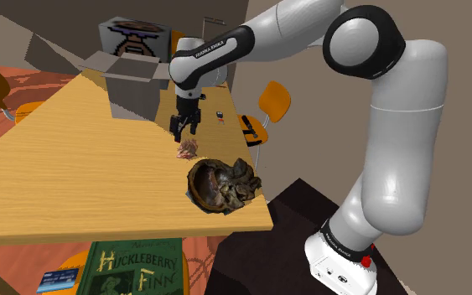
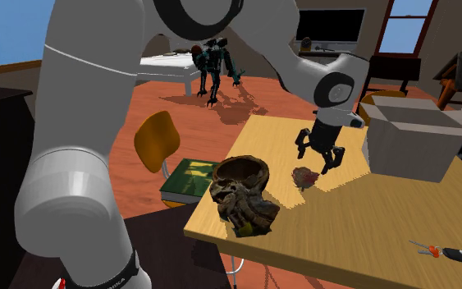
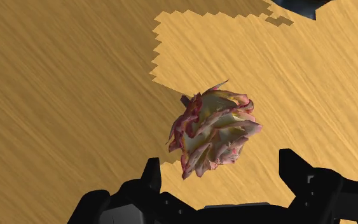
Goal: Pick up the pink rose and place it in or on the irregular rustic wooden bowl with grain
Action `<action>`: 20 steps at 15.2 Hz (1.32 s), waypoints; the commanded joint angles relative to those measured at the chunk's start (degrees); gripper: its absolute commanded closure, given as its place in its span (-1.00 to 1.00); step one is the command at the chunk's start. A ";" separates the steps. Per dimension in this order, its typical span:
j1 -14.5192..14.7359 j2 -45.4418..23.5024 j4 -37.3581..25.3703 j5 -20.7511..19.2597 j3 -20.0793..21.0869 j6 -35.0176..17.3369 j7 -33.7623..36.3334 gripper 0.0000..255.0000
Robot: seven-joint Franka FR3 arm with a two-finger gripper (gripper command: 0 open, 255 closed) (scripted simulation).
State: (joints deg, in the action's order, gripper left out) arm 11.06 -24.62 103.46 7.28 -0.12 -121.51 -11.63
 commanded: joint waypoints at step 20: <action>0.32 -2.92 1.22 -0.05 0.20 -3.68 -0.28 1.00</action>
State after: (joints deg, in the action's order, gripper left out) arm 11.35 -27.28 104.55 7.21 0.03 -125.30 -11.92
